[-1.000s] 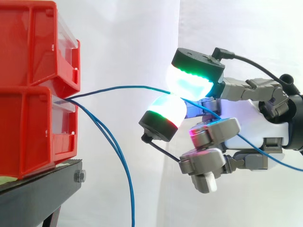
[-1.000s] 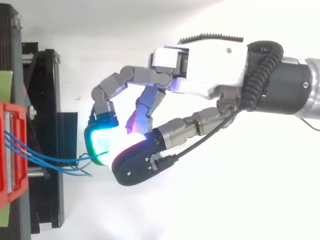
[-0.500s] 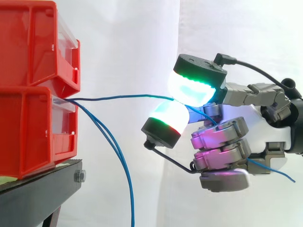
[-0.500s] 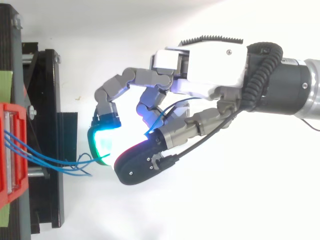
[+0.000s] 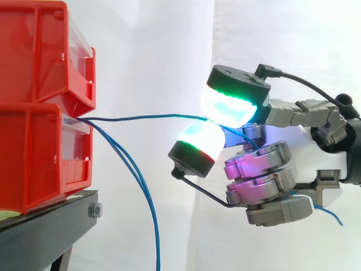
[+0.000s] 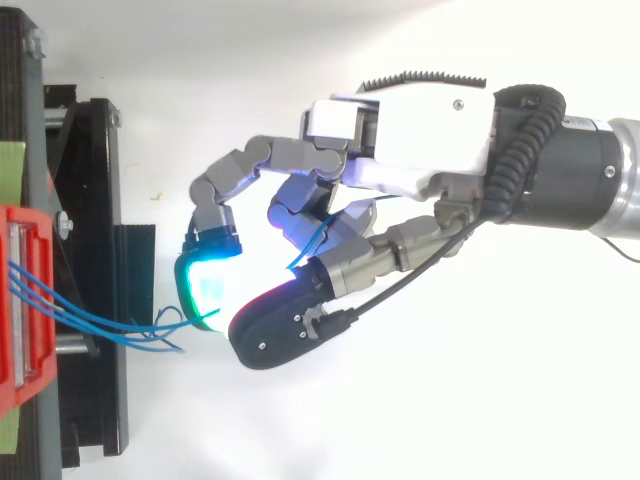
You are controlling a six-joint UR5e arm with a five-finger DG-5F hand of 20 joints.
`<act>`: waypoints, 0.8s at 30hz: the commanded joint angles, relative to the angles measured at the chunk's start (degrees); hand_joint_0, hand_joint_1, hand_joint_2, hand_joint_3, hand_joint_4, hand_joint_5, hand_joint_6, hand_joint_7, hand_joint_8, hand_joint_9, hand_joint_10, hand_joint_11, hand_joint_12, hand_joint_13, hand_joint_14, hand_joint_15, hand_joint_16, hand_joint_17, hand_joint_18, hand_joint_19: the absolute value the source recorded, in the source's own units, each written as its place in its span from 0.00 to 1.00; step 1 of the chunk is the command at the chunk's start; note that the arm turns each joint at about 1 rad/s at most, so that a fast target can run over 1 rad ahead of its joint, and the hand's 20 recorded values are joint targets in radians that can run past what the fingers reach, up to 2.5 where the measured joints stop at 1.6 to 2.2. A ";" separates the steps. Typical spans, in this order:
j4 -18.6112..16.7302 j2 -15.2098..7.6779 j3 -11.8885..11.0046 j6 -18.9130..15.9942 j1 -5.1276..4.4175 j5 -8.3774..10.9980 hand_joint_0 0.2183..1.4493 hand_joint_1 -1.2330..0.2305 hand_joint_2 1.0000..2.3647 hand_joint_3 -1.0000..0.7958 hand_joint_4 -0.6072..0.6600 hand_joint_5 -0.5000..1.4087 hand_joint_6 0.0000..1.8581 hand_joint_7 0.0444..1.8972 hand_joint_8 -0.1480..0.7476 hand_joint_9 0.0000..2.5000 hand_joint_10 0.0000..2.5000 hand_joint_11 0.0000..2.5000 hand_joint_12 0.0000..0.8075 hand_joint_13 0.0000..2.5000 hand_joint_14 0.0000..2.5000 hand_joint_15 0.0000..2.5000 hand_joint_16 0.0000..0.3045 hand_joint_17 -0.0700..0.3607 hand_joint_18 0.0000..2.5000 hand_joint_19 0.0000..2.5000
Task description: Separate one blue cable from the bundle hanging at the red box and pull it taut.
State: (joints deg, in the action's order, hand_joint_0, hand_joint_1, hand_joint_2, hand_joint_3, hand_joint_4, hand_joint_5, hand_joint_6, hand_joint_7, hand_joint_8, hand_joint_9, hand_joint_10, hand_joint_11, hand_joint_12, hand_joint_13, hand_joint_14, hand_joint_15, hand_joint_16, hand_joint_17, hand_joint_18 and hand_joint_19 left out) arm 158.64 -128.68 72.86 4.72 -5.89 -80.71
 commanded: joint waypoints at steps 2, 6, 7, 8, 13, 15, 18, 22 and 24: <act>0.00 0.00 0.00 -0.07 0.00 0.03 0.34 0.39 0.02 0.46 0.53 0.16 0.47 0.57 0.50 0.37 0.78 0.62 0.50 0.28 1.00 0.62 0.13 0.37 0.54 0.69; 0.00 0.00 0.00 -0.07 0.00 0.12 0.34 0.39 0.02 0.47 0.53 0.16 0.47 0.57 0.50 0.36 0.79 0.61 0.50 0.28 1.00 0.62 0.13 0.37 0.53 0.69; 0.00 0.00 0.00 0.02 0.00 0.21 0.34 0.39 0.02 0.47 0.52 0.16 0.47 0.58 0.50 0.36 0.79 0.61 0.49 0.28 1.00 0.62 0.13 0.37 0.53 0.69; 0.00 0.00 0.00 0.11 0.00 0.21 0.34 0.39 0.02 0.48 0.52 0.16 0.47 0.58 0.50 0.36 0.79 0.61 0.49 0.28 1.00 0.62 0.13 0.37 0.53 0.68; 0.09 0.00 0.00 0.81 0.00 0.03 0.34 0.39 0.02 0.50 0.52 0.16 0.47 0.59 0.50 0.36 0.78 0.62 0.49 0.27 1.00 0.62 0.13 0.37 0.53 0.68; 0.27 0.00 0.00 1.96 0.00 0.03 0.34 0.39 0.02 0.50 0.52 0.17 0.48 0.59 0.50 0.36 0.79 0.61 0.50 0.27 1.00 0.62 0.13 0.37 0.52 0.68; 0.35 0.00 0.00 2.66 0.00 0.03 0.33 0.39 0.02 0.52 0.52 0.17 0.48 0.60 0.50 0.36 0.79 0.61 0.50 0.27 1.00 0.62 0.13 0.37 0.52 0.69; 0.35 0.00 0.00 3.36 0.00 0.03 0.33 0.39 0.02 0.52 0.52 0.17 0.48 0.60 0.51 0.36 0.78 0.62 0.50 0.27 1.00 0.62 0.13 0.37 0.52 0.68; 0.35 0.00 0.00 3.45 0.00 0.03 0.33 0.39 0.02 0.52 0.52 0.17 0.48 0.60 0.51 0.36 0.78 0.62 0.49 0.27 1.00 0.62 0.13 0.37 0.52 0.68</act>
State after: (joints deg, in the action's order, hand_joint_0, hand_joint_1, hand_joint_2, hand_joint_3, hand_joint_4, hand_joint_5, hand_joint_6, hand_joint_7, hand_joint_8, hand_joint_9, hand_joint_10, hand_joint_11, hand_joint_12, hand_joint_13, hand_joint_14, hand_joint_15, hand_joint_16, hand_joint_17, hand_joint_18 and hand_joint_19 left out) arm 158.98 -128.67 72.86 7.85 -5.89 -80.68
